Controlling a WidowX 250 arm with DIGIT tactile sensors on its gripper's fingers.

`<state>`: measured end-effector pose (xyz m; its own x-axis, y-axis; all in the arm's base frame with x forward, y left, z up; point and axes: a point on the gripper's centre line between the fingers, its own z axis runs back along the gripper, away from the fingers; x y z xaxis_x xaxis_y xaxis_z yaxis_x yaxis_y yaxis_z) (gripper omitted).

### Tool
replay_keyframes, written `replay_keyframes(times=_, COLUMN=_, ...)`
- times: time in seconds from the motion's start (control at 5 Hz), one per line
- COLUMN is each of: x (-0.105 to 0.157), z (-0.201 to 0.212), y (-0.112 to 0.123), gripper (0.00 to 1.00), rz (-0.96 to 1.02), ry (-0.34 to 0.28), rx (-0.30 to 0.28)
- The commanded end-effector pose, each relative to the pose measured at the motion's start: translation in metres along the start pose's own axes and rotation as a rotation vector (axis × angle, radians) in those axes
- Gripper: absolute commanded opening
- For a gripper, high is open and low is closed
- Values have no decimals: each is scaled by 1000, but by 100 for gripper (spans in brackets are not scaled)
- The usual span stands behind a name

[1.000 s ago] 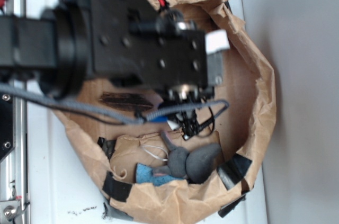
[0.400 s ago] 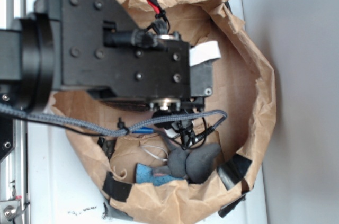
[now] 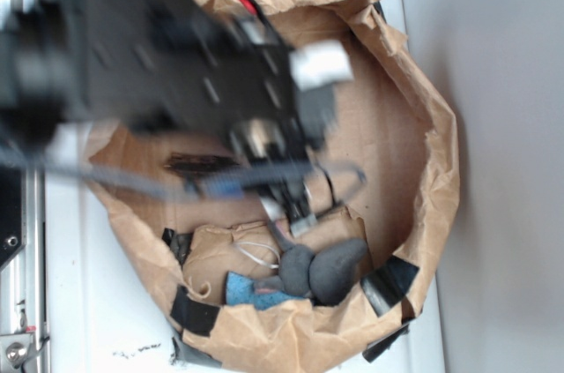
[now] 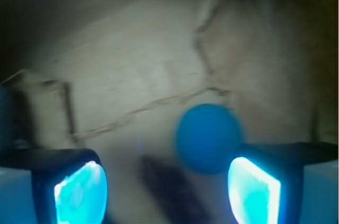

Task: Grab the blue ball.

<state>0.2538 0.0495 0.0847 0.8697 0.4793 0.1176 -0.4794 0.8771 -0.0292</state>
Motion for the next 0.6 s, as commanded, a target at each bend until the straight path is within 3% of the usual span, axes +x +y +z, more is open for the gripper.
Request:
replay_keyframes(times=0.0, x=26, z=-7, y=32, gripper=100, rz=-9, ry=-71, rx=-89)
replay_keyframes(times=0.2, x=31, z=-12, y=28, gripper=100, rz=-1, ry=-67, rx=-79)
replay_keyframes(times=0.4, x=27, z=-28, y=6, gripper=100, rz=-33, ry=-98, rx=-22)
